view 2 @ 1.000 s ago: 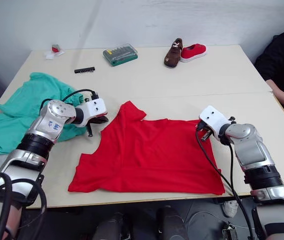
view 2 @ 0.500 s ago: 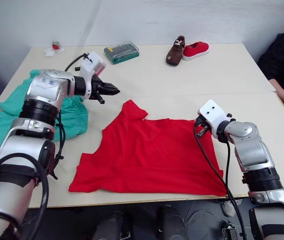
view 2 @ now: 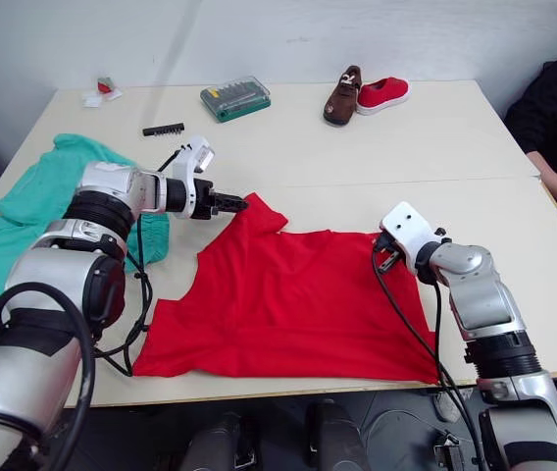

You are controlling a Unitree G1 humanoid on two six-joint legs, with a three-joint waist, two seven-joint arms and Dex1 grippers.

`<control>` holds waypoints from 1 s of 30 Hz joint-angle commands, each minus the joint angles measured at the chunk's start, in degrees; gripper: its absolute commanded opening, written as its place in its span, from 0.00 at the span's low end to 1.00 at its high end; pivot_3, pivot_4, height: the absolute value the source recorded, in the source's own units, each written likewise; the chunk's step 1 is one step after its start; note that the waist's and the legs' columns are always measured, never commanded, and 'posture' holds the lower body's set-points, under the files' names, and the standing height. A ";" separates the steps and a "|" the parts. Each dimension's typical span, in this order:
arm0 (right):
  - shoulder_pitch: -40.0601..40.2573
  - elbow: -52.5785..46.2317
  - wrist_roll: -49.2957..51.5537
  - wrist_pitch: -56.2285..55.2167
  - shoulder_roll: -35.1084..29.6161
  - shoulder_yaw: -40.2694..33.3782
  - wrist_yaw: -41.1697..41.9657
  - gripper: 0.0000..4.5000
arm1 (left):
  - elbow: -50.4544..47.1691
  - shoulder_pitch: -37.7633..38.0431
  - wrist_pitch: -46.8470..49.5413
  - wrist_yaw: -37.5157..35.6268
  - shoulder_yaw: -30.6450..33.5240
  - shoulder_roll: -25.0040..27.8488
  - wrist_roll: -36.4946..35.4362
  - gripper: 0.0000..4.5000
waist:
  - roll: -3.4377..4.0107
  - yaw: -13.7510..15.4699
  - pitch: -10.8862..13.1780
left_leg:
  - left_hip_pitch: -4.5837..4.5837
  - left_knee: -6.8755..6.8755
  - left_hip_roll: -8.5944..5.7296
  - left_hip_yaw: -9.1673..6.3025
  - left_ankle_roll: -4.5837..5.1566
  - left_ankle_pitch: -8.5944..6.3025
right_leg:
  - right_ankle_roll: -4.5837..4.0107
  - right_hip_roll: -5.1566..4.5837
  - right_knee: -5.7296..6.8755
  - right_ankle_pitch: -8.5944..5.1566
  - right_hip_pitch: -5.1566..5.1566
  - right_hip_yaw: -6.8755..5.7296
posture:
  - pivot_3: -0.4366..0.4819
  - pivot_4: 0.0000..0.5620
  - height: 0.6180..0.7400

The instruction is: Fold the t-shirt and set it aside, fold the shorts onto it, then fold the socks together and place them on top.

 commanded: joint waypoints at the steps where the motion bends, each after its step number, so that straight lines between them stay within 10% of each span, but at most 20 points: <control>1: 0.30 -2.31 -0.08 -0.49 0.40 -0.49 -0.74 0.00 | -0.20 -1.38 0.64 1.21 1.34 -0.37 -0.82 0.47 | 0.00 0.00 0.00 | 0.00 0.00 0.00 0.00 0.00 0.00 | 0.00 0.00 0.00 0.00 0.00 0.00 | 0.48 0.27 1.00; 5: 0.11 -2.35 -0.16 -0.57 0.44 -0.35 -0.67 0.00 | 0.10 -0.43 0.28 2.06 1.00 -1.70 -0.20 0.47 | 0.00 0.17 0.00 | 0.00 0.03 -0.01 0.00 0.00 0.00 | 0.00 0.00 0.04 0.00 0.00 0.00 | 0.48 0.27 1.00; 13: -1.18 -2.16 0.19 0.73 -1.44 -1.67 0.33 0.00 | 0.48 1.32 -2.12 3.64 0.85 -2.70 0.46 0.01 | 0.00 0.10 0.00 | 0.02 0.06 -0.01 0.00 0.00 0.00 | -0.01 0.01 0.09 0.00 0.00 0.02 | 0.48 0.27 1.00; 17: -4.30 1.32 1.80 3.67 -2.62 -3.65 1.29 0.00 | 0.38 1.65 -2.52 3.54 0.92 -2.11 0.60 0.01 | 0.00 0.12 0.00 | 0.01 0.09 -0.01 0.00 0.00 0.00 | -0.01 0.00 0.10 0.00 0.00 0.03 | 0.48 0.27 1.00; 28: -12.23 12.57 7.13 16.18 -1.48 -9.49 -0.08 0.76 | -0.22 1.63 -3.61 3.49 2.08 -1.04 -0.22 0.00 | 0.00 0.07 0.00 | 0.01 0.10 -0.01 0.01 0.00 0.00 | -0.02 -0.01 0.14 0.00 0.00 0.03 | 0.48 0.27 1.00; 30: -12.77 13.35 9.21 19.03 0.13 -11.24 -0.73 0.76 | -0.35 1.67 -3.86 3.31 1.96 -1.21 -0.21 0.00 | 0.00 -0.01 0.00 | 0.01 0.11 0.00 0.01 0.00 0.00 | -0.02 0.00 0.14 0.00 0.00 0.03 | 0.48 0.27 1.00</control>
